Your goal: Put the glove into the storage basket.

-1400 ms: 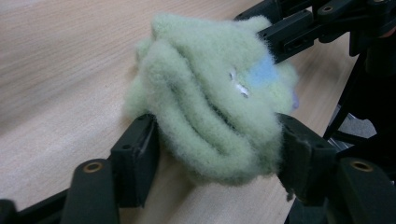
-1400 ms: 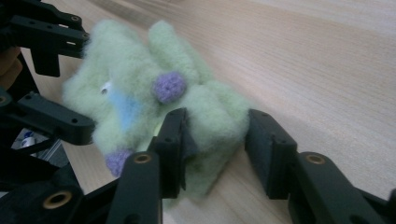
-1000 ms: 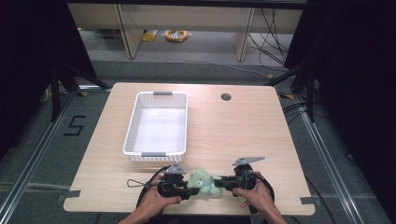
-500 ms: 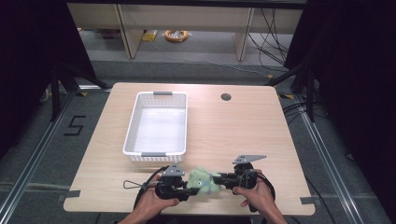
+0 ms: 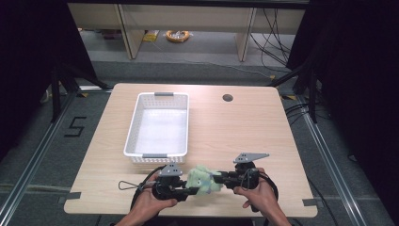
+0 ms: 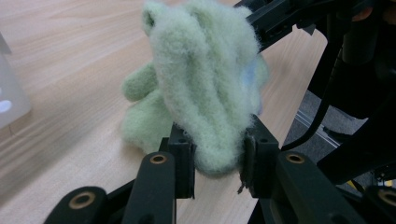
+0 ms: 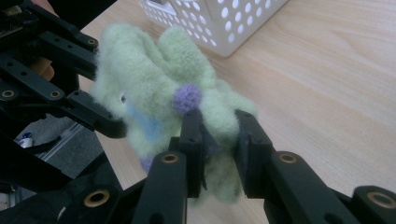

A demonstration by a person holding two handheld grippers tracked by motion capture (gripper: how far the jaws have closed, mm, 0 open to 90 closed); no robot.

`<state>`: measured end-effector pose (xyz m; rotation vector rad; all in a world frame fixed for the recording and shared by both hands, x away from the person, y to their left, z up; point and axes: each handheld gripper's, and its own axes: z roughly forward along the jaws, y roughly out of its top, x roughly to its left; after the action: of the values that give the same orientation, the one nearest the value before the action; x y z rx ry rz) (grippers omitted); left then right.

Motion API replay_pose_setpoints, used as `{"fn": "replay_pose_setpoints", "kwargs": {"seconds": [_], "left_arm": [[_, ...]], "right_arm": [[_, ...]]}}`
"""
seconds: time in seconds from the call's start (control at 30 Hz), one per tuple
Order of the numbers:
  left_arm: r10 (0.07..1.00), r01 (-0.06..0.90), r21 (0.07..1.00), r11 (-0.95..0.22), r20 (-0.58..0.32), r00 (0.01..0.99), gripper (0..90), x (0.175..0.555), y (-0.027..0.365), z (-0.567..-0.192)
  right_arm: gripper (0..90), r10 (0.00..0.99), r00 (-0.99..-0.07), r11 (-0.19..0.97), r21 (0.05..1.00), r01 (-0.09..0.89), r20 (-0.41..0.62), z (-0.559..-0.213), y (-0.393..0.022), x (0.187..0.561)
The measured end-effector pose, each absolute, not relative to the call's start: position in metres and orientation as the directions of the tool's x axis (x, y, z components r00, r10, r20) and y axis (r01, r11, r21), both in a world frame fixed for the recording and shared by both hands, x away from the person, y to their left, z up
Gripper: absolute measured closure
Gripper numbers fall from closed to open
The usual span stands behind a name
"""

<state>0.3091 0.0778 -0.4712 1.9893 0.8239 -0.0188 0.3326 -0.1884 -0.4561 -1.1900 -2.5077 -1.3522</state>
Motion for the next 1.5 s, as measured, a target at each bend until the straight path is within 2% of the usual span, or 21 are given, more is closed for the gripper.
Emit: {"fn": "replay_pose_setpoints", "kwargs": {"seconds": [0.4, 0.57, 0.67, 0.7, 0.73, 0.87, 0.9, 1.17, 1.37, 1.5], "left_arm": [[0.529, 0.533, 0.789, -0.306, -0.325, 0.784, 70.1, 0.315, 0.084, -0.459], [0.537, 0.553, 0.777, -0.301, -0.341, 0.772, 68.9, 0.316, 0.082, -0.463], [0.534, 0.595, 0.739, -0.316, -0.38, 0.756, 59.8, 0.319, 0.08, -0.472], [0.532, 0.626, 0.708, -0.328, -0.409, 0.741, 50.4, 0.32, 0.079, -0.479], [0.532, 0.626, 0.708, -0.328, -0.409, 0.741, 48.8, 0.32, 0.079, -0.479], [0.544, 0.647, 0.684, -0.338, -0.419, 0.727, 44.1, 0.323, 0.079, -0.486], [0.54, 0.643, 0.684, -0.343, -0.416, 0.731, 42.6, 0.323, 0.08, -0.486], [0.554, 0.65, 0.674, -0.35, -0.411, 0.724, 38.4, 0.326, 0.08, -0.49], [0.567, 0.648, 0.68, -0.343, -0.4, 0.72, 33.7, 0.324, 0.082, -0.487], [0.571, 0.642, 0.687, -0.341, -0.391, 0.722, 31.3, 0.322, 0.083, -0.486]], "right_arm": [[75.7, 0.592, -0.727, 0.346, 0.704, 0.62, 0.35, -0.432, -0.185, 0.337], [75.9, 0.598, -0.734, 0.365, 0.707, 0.606, 0.322, -0.428, -0.186, 0.339], [76.0, 0.596, -0.725, 0.361, 0.692, 0.625, 0.344, -0.431, -0.185, 0.339], [76.2, 0.598, -0.725, 0.366, 0.688, 0.627, 0.342, -0.433, -0.188, 0.34], [76.2, 0.598, -0.725, 0.366, 0.688, 0.627, 0.342, -0.433, -0.188, 0.34], [76.7, 0.607, -0.724, 0.376, 0.683, 0.626, 0.328, -0.435, -0.191, 0.34], [76.8, 0.597, -0.72, 0.367, 0.677, 0.638, 0.354, -0.436, -0.191, 0.34], [77.4, 0.583, -0.731, 0.362, 0.693, 0.624, 0.355, -0.43, -0.19, 0.338], [77.6, 0.569, -0.742, 0.368, 0.697, 0.615, 0.355, -0.408, -0.18, 0.338], [77.6, 0.557, -0.77, 0.394, 0.718, 0.574, 0.31, -0.394, -0.174, 0.344]]}}
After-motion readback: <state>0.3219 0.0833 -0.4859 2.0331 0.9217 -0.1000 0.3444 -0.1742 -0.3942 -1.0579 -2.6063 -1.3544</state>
